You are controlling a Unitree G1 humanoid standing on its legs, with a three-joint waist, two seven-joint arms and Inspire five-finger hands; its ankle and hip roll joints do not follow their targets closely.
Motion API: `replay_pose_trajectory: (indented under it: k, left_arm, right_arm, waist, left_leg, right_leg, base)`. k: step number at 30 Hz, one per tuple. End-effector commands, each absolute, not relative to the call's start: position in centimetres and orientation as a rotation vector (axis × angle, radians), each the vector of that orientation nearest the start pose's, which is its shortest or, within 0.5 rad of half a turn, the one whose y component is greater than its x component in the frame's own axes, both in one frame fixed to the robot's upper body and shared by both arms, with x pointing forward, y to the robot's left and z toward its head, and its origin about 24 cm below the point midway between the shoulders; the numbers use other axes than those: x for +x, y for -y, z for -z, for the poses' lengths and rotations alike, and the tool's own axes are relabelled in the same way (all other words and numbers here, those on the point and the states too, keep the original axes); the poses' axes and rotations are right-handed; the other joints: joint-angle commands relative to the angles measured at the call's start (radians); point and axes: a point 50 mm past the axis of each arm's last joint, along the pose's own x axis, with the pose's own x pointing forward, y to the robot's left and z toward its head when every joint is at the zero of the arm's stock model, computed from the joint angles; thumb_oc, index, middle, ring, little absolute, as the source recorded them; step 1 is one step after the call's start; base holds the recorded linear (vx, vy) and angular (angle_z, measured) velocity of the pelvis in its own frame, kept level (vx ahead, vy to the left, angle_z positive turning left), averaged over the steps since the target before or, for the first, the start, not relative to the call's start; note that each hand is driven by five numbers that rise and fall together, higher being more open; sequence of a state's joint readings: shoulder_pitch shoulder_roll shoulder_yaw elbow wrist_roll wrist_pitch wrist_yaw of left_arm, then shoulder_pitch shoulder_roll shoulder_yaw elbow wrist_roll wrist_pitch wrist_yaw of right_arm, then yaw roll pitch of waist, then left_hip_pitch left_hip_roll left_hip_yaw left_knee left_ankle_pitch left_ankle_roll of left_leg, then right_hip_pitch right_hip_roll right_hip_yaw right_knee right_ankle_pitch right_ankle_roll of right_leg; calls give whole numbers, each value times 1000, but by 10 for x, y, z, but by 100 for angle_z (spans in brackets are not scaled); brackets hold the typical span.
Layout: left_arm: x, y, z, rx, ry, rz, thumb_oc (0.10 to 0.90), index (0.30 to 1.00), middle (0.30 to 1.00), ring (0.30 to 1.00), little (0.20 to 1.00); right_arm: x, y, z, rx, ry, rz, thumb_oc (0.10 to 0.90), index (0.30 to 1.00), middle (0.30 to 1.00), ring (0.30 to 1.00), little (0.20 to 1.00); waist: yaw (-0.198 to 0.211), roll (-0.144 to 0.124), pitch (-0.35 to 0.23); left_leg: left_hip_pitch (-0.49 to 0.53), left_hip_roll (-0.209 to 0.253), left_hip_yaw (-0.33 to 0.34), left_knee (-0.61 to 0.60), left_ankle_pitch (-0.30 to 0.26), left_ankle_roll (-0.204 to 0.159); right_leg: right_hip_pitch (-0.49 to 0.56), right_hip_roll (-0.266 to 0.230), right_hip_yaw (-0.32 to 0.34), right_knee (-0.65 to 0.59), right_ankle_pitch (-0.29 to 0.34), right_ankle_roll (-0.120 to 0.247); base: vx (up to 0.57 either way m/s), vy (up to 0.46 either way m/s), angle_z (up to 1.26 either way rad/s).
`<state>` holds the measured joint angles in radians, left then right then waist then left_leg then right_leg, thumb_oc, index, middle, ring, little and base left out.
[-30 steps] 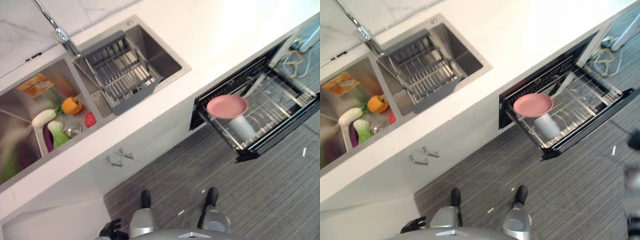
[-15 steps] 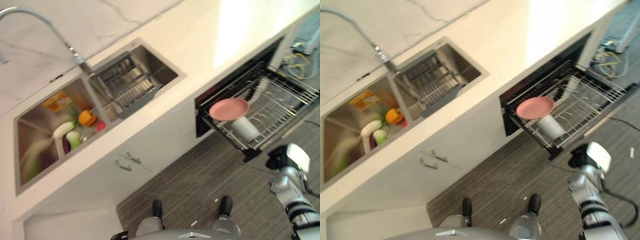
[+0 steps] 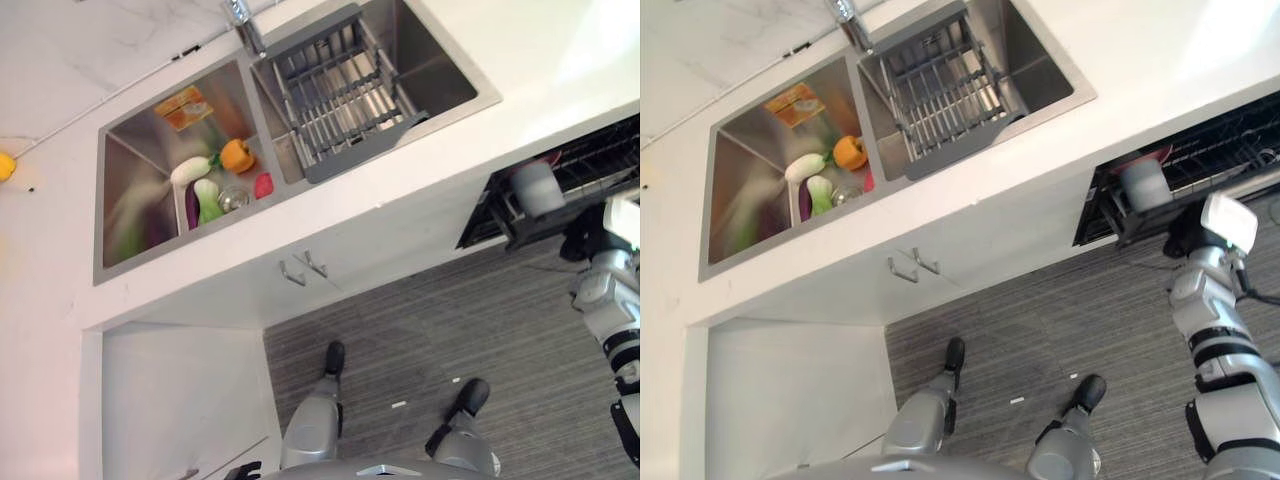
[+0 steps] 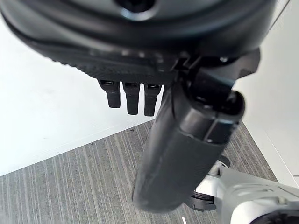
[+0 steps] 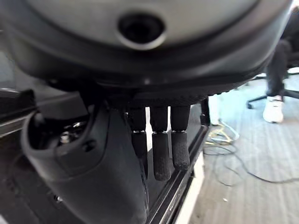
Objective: Place the dishes in the dishwasher.
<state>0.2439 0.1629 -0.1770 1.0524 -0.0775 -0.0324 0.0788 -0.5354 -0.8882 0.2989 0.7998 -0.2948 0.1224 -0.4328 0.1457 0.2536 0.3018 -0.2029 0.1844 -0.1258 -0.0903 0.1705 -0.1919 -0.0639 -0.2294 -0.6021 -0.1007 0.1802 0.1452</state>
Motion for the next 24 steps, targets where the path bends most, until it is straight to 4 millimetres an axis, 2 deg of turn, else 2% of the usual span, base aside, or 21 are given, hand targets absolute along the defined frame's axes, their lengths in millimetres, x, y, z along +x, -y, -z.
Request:
replay_pose_trajectory:
  k: [1, 6, 8, 9, 10, 11, 12, 13, 15, 16, 18, 20, 21, 22, 23, 24]
  left_arm:
    - [45, -239, 162, 371, -1249, -42, 800, 900, 900, 900, 900]
    - [50, -239, 161, 372, -1231, -40, 800, 900, 900, 900, 900]
    - [55, -239, 160, 367, -1220, -53, 800, 900, 900, 900, 900]
    - [55, -239, 160, 368, -1220, -53, 800, 900, 900, 900, 900]
    - [57, -238, 160, 353, -1217, -68, 800, 900, 900, 900, 900]
    - [56, -240, 160, 358, -1219, -69, 800, 900, 900, 900, 900]
    - [59, -240, 160, 344, -1217, -93, 800, 900, 900, 900, 900]
    - [62, -239, 160, 335, -1209, -99, 800, 900, 900, 900, 900]
    - [62, -239, 160, 328, -1210, -110, 800, 900, 900, 900, 900]
    - [62, -240, 160, 329, -1210, -110, 800, 900, 900, 900, 900]
    - [65, -238, 159, 297, -1200, -135, 800, 900, 900, 900, 900]
    - [59, -240, 160, 278, -1216, -150, 800, 900, 900, 900, 900]
    - [56, -239, 161, 244, -1230, -167, 800, 900, 900, 900, 900]
    - [56, -240, 161, 246, -1232, -168, 800, 900, 900, 900, 900]
    - [51, -243, 162, 224, -1255, -188, 800, 900, 900, 900, 900]
    - [51, -243, 162, 225, -1255, -189, 800, 900, 900, 900, 900]
  right_arm:
    - [346, 309, -252, -1396, 463, 607, 400, 300, 300, 300, 300]
    - [352, 300, -256, -1375, 484, 588, 400, 300, 300, 300, 300]
    - [353, 294, -239, -1331, 462, 555, 400, 300, 300, 300, 300]
    - [353, 294, -239, -1331, 461, 556, 400, 300, 300, 300, 300]
    - [352, 294, -212, -1302, 393, 523, 400, 300, 300, 300, 300]
    - [351, 295, -210, -1299, 389, 524, 400, 300, 300, 300, 300]
    - [344, 298, -171, -1272, 282, 479, 460, 389, 389, 389, 389]
    - [337, 300, -149, -1247, 218, 459, 800, 900, 900, 900, 900]
    - [321, 304, -109, -1190, 95, 419, 800, 900, 900, 900, 900]
    - [321, 304, -108, -1190, 93, 419, 800, 900, 900, 900, 900]
    - [294, 303, -53, -1125, -83, 336, 800, 900, 900, 900, 900]
    - [266, 296, -10, -1026, -229, 286, 800, 900, 900, 900, 900]
    - [233, 289, 35, -910, -417, 239, 800, 900, 900, 900, 900]
    - [233, 288, 36, -908, -418, 237, 800, 900, 900, 900, 900]
    - [210, 282, 60, -835, -528, 221, 800, 900, 900, 900, 900]
    - [210, 282, 60, -834, -528, 221, 800, 900, 900, 900, 900]
  waist:
    - [59, -85, -20]
    - [73, -83, -14]
    - [78, -86, -9]
    - [79, -86, -10]
    - [77, -86, -9]
    - [79, -89, -12]
    - [72, -93, -14]
    - [68, -97, -16]
    - [59, -108, -26]
    - [60, -109, -26]
    - [33, -121, -35]
    - [20, -141, -50]
    - [-9, -161, -66]
    - [-7, -163, -66]
    - [-23, -185, -85]
    - [-21, -187, -85]
  left_leg:
    - [17, 2, 65, 8, -68, -21]
    - [-6, 1, 61, 5, -56, -25]
    - [-12, 2, 61, 5, -51, -27]
    - [-12, 2, 61, 5, -51, -27]
    - [-12, 2, 60, 5, -52, -25]
    - [-12, 2, 59, 5, -52, -25]
    - [-9, 3, 62, 6, -54, -24]
    - [-6, 3, 64, 7, -55, -24]
    - [2, 3, 66, 7, -62, -21]
    - [2, 3, 66, 7, -62, -21]
    - [21, 6, 79, 8, -72, -18]
    - [49, 12, 91, 9, -87, -15]
    - [82, 20, 119, 11, -107, -8]
    - [84, 20, 121, 11, -108, -7]
    - [104, 15, 146, 14, -103, 7]
    - [106, 15, 149, 14, -104, 7]
  right_leg:
    - [60, -42, -4, 53, -181, 51]
    - [58, -46, -30, 56, -181, 53]
    - [62, -48, -40, 56, -181, 53]
    - [62, -48, -41, 56, -181, 53]
    - [66, -48, -47, 60, -183, 52]
    - [67, -48, -48, 59, -183, 52]
    - [73, -47, -51, 63, -185, 51]
    - [78, -46, -54, 64, -186, 51]
    - [87, -47, -59, 68, -190, 50]
    - [87, -47, -59, 68, -190, 50]
    - [94, -46, -54, 77, -191, 49]
    - [105, -45, -48, 82, -194, 48]
    - [112, -41, -34, 84, -191, 50]
    - [113, -41, -32, 84, -191, 51]
    - [115, -51, -36, 86, -168, 47]
    - [116, -52, -34, 86, -168, 47]
  base:
    - [-17, -20, 29]
    - [-16, -10, 20]
    - [-12, -5, 8]
    - [-14, -13, 4]
    - [0, 0, 0]
    - [-3, 1, 11]
    - [-5, 14, 15]
    - [-4, 12, 23]
    - [7, 8, 26]
    - [8, 13, 36]
    - [22, 29, 28]
    - [47, 52, 6]
    - [38, 57, -3]
    - [-1, 130, -15]
    - [-26, 90, -37]
    - [-28, 89, -32]
